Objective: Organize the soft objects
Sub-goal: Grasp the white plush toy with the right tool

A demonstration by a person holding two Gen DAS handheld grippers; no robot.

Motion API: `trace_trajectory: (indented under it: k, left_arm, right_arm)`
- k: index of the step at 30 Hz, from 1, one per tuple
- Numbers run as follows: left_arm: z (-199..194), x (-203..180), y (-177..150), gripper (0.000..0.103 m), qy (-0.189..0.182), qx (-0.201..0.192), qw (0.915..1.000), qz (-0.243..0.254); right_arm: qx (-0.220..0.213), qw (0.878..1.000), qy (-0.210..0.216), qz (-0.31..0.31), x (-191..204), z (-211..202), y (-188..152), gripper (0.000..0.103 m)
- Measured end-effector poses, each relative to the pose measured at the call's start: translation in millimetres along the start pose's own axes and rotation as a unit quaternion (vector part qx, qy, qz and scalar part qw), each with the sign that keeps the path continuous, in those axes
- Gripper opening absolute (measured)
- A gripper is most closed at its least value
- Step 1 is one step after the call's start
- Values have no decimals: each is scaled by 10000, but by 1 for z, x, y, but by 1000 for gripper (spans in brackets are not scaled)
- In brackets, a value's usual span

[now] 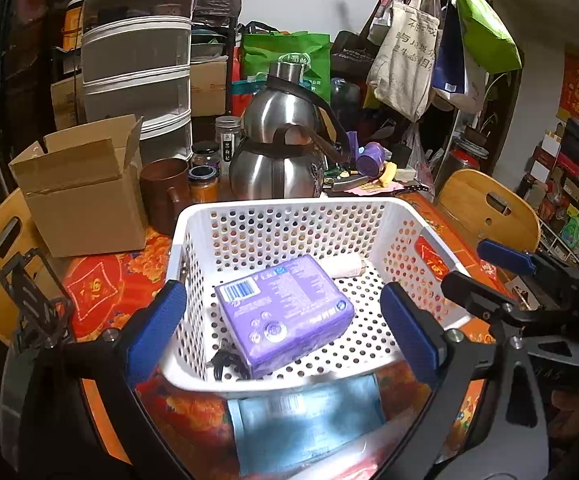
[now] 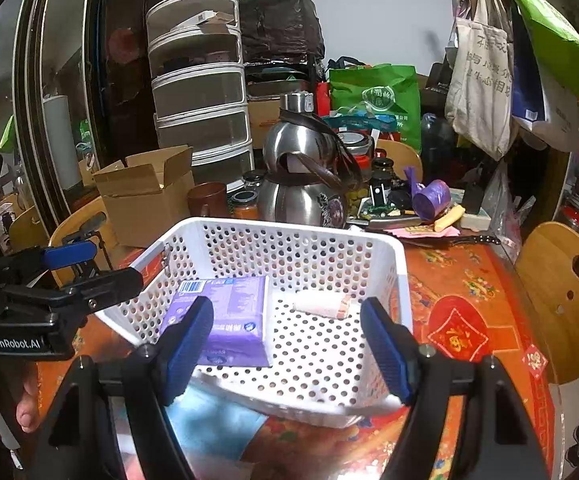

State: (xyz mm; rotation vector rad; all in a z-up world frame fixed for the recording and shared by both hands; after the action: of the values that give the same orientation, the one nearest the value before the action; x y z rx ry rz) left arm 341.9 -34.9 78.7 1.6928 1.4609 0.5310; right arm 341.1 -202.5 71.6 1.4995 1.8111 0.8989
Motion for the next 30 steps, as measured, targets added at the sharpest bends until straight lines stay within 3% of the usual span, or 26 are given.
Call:
trace_trajectory:
  k: [11, 19, 24, 27, 30]
  left_arm:
    - [-51, -7, -59, 97, 181, -56, 9998, -55]
    - [-119, -30, -137, 97, 128, -372, 9992, 2]
    - [-141, -50, -197, 97, -227, -374, 9988, -221]
    - [-145, -69, -223, 97, -241, -421, 9987, -149]
    - [-134, -91, -235, 97, -253, -290, 9992, 140]
  right_arm:
    - [-114, 9999, 90, -47, 6, -54, -48, 76]
    - [-205, 9994, 218, 187, -5, -122, -138, 76]
    - [-143, 9989, 327, 318, -7, -139, -180, 76]
    - [-216, 9992, 142, 301, -8, -140, -191, 75]
    - [-209, 9985, 259, 441, -14, -136, -194, 59]
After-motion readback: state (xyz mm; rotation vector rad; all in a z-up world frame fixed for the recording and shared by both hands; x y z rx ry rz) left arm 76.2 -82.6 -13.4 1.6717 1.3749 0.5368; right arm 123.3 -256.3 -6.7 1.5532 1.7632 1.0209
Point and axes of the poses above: each gripper's, at about its wrist camera, not at the fingertips, and z roughly the way its jaws point, x to its left, y to its top, the point moved 3 cm from there along z, roughly the way its jaws point, and after that the axes turned 7 degrees about -y, right-handed, at the moved point
